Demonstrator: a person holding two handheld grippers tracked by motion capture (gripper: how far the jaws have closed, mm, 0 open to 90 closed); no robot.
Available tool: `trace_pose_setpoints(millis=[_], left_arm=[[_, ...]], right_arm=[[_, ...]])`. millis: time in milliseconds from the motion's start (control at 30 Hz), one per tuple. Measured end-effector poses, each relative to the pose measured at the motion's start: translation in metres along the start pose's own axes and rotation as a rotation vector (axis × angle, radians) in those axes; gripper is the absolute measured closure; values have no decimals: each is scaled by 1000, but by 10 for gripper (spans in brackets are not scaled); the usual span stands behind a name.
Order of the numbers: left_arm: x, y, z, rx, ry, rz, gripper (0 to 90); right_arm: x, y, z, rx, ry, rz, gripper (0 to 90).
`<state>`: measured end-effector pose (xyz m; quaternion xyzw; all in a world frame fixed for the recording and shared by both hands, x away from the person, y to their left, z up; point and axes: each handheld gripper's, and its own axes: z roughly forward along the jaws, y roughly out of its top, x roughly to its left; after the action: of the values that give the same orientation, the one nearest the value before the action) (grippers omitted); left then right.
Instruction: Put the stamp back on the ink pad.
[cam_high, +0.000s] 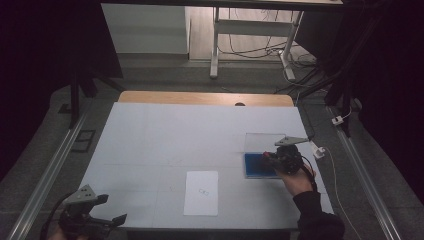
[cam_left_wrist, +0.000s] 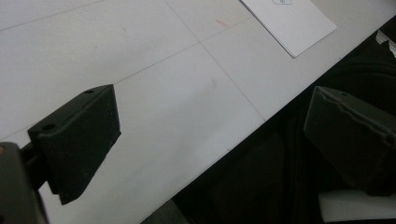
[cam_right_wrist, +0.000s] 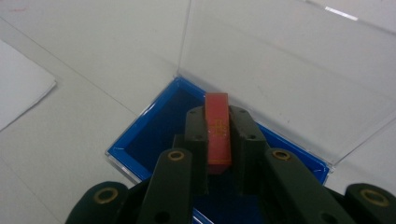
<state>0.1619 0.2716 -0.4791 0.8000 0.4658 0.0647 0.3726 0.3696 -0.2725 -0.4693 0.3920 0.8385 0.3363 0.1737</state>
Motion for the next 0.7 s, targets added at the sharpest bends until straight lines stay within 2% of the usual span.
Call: trace_pose_setpoints(millis=[167,467,700], left_arm=[[0,0,0,0,0,0,36],[0,0,0,1,0,1,36],[0,0,0,0,-1,2,36]], right_arm=[[-1,-3,5,25,-2,5,789],[-2,-6,13,60,-1,-16,787],[-2,-7,15,70,2,-17,779]])
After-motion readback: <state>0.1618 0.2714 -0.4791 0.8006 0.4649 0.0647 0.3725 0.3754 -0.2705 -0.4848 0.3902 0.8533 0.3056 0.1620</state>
